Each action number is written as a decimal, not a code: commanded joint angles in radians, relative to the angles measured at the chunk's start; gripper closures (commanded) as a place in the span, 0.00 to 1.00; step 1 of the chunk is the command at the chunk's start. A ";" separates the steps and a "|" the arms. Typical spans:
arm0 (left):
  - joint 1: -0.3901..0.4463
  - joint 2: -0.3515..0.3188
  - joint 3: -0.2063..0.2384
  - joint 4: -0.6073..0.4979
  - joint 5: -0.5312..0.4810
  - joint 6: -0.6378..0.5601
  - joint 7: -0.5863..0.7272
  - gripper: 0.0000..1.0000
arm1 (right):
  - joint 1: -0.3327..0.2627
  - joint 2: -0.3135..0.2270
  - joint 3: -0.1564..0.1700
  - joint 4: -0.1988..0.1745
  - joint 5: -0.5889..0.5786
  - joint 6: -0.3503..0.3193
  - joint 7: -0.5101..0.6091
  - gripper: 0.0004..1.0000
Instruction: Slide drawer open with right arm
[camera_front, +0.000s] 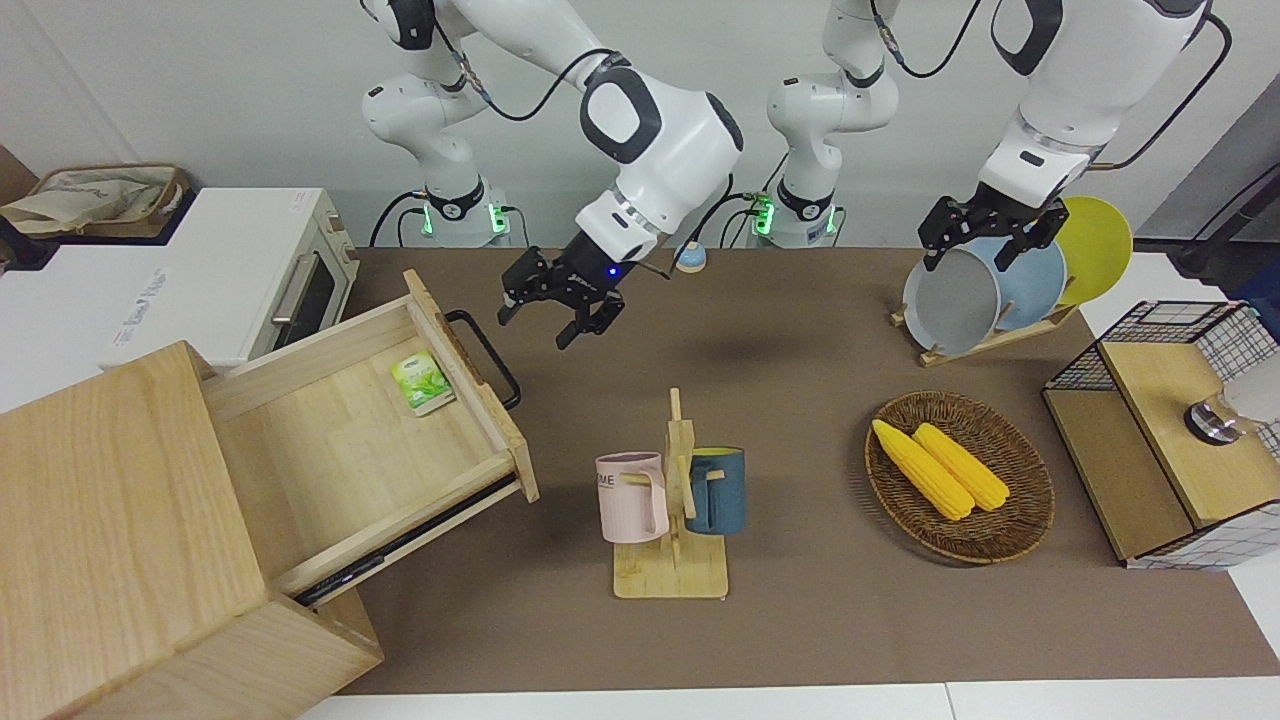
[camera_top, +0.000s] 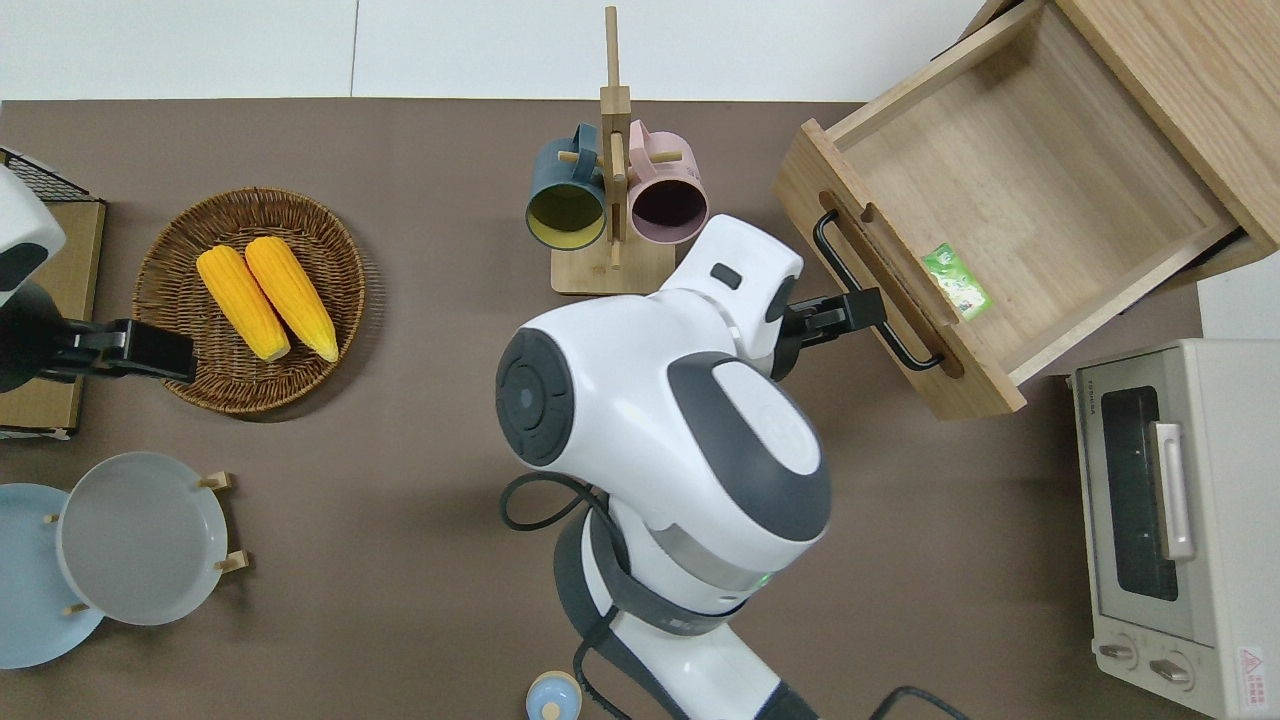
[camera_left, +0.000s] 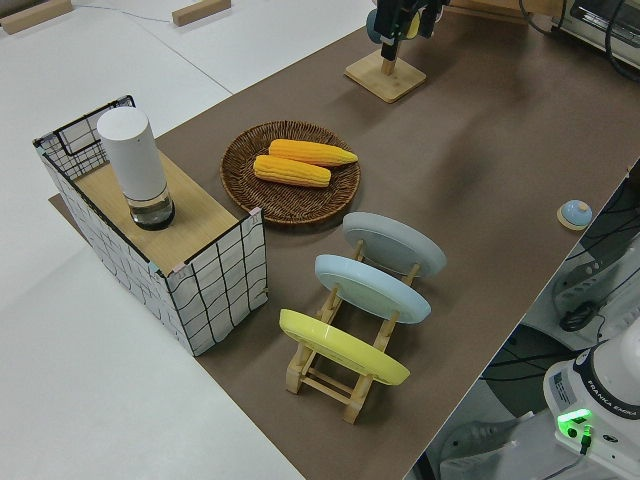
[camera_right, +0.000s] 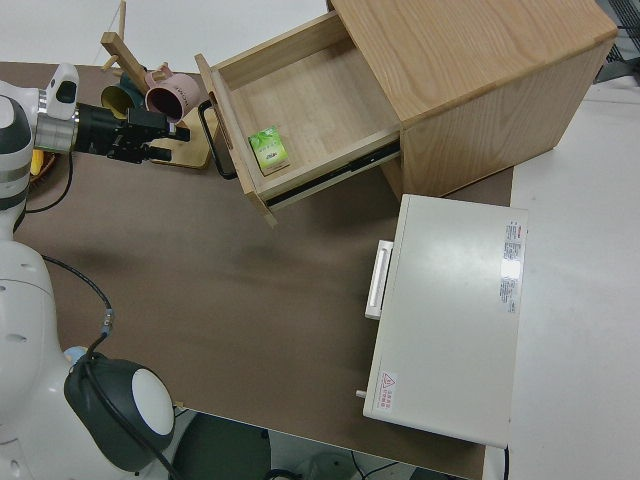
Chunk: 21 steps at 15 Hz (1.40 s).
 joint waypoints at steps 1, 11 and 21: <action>0.004 0.011 -0.006 0.024 0.017 -0.020 0.010 0.01 | -0.089 -0.082 0.020 -0.007 0.162 0.007 -0.004 0.02; 0.004 0.011 -0.006 0.026 0.017 -0.020 0.010 0.01 | -0.374 -0.202 0.018 -0.007 0.573 0.027 -0.158 0.02; 0.004 0.011 -0.006 0.026 0.017 -0.020 0.010 0.01 | -0.585 -0.211 0.016 -0.009 0.759 0.026 -0.422 0.02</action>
